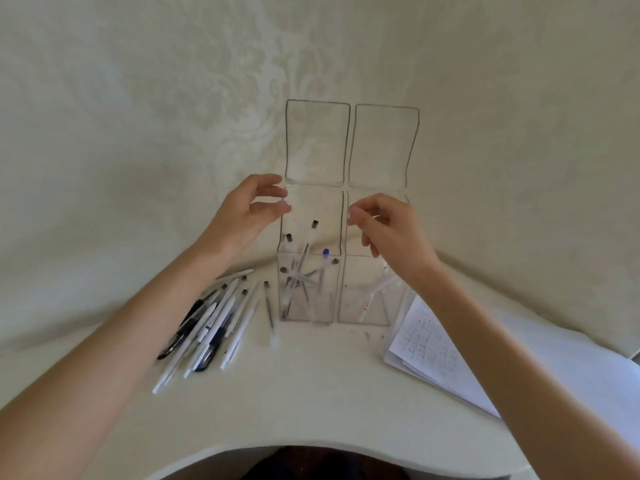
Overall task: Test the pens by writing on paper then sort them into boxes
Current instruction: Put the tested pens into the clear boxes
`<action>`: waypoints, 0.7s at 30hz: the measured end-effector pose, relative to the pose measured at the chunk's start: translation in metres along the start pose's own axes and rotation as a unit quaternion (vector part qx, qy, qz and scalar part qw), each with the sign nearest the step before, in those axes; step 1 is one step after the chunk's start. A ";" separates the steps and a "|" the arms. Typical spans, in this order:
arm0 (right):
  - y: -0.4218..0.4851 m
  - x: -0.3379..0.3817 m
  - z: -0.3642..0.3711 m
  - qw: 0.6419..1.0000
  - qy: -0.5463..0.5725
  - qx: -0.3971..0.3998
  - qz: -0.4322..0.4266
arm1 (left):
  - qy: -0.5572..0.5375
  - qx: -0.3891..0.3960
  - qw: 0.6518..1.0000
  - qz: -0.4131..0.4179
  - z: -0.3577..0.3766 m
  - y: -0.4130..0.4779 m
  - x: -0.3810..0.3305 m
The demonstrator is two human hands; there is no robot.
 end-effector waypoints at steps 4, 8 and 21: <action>-0.028 -0.004 0.059 0.987 -0.086 0.133 0.008 | 0.126 0.032 0.987 -0.099 -0.045 -0.041 0.045; -0.048 -0.036 0.128 0.956 -0.221 0.190 0.024 | 0.289 0.058 0.929 -0.224 -0.089 -0.085 0.110; -0.069 -0.052 0.218 0.959 -0.220 0.165 0.069 | 0.353 0.157 0.882 -0.269 -0.095 -0.111 0.147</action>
Point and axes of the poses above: each hand's wrist, its own y-axis towards the middle knuckle, its own z-axis out of the palm, x = y × z, the point moved 5 cm from there along y, towards the middle knuckle, and after that the axes turned 10 degrees about z, right-handed, at the moved point
